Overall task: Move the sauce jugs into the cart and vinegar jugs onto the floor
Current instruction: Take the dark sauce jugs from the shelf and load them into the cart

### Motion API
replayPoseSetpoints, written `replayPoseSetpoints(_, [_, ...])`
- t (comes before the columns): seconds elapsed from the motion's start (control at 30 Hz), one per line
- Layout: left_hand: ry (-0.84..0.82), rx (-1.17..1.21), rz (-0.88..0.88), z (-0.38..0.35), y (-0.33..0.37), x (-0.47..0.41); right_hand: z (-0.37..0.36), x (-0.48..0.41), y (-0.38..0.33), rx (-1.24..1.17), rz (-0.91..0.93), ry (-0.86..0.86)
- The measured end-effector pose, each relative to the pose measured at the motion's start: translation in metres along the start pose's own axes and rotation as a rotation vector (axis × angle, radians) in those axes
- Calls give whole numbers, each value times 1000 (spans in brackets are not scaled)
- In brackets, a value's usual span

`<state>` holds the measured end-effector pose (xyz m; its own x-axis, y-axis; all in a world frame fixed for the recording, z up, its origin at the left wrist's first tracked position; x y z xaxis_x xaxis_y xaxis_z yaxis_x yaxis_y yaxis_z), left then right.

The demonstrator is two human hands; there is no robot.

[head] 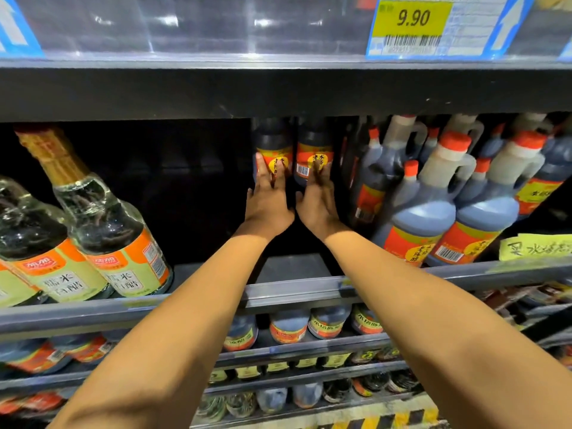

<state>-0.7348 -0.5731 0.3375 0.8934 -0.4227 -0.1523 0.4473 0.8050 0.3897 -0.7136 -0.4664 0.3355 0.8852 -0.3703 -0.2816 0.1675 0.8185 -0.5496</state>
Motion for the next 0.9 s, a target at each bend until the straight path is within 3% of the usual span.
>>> replayPoseSetpoints(0.1, [-13,-36,14,-5,-1,4,-8,2,3,70,-15,-79])
replayPoseSetpoints(0.33, [-9,-111,63,3,-3,2,2,-3,0,111,16,-48])
replayPoseSetpoints(0.9, [-127,-123,209,5,-1,-18,1,-18,-4,225,-69,-182])
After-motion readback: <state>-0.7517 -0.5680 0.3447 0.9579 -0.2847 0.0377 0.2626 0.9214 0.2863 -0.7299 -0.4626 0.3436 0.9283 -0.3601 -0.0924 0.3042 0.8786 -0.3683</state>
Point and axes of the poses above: each hand's wrist, its own x-axis away from the middle knuckle, its own z-axis out of the back of the hand, y = z × x, the point moved 5 cm from there along -x, towards the middle knuckle
